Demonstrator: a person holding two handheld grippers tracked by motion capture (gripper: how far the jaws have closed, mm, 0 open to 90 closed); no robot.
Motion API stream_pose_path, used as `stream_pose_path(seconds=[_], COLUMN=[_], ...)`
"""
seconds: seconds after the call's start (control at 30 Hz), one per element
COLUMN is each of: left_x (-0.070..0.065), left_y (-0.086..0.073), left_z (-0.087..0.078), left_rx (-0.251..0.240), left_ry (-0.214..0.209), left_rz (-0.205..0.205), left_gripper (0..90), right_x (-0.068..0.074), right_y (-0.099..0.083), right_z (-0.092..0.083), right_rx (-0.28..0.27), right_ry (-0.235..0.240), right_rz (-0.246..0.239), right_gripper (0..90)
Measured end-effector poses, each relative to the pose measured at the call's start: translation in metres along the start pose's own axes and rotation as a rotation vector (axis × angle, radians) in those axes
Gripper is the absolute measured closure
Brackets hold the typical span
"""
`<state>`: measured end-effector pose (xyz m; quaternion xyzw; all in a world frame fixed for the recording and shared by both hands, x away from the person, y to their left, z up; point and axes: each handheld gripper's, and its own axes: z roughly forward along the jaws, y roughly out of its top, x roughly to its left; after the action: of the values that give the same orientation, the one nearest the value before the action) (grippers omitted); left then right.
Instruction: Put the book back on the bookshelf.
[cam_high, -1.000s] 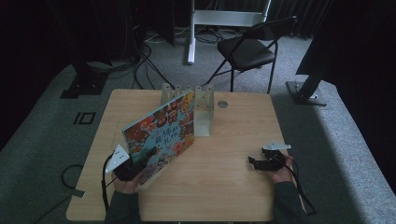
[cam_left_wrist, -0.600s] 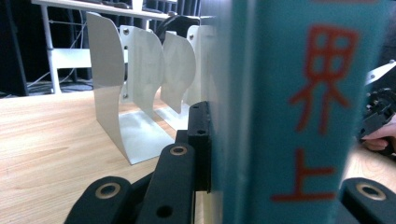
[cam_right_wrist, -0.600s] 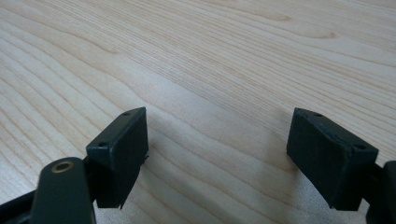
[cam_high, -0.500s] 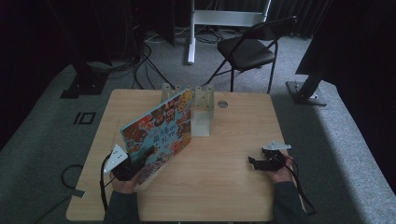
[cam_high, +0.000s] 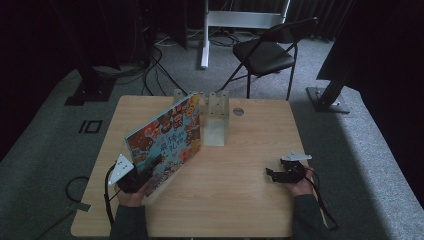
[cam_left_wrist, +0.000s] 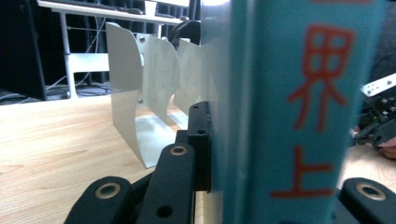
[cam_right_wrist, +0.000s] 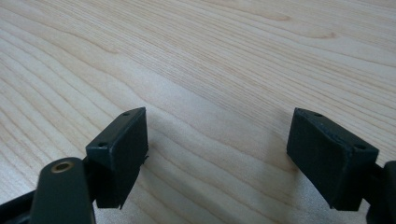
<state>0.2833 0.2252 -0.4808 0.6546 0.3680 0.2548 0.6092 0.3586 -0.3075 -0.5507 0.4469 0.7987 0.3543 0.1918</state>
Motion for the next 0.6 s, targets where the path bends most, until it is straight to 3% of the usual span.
stream_pose_path(seconds=[0.6], left_x=[-0.0007], left_y=[0.0030], left_z=[-0.0005], left_rx=[-0.003], left_ry=[0.058], left_rz=[0.020], left_gripper=[81.1], right_x=[0.0000], right_y=[0.0000], right_z=[0.0000], right_rx=[0.001], right_ry=[0.001], right_rz=[0.000], right_gripper=[20.1])
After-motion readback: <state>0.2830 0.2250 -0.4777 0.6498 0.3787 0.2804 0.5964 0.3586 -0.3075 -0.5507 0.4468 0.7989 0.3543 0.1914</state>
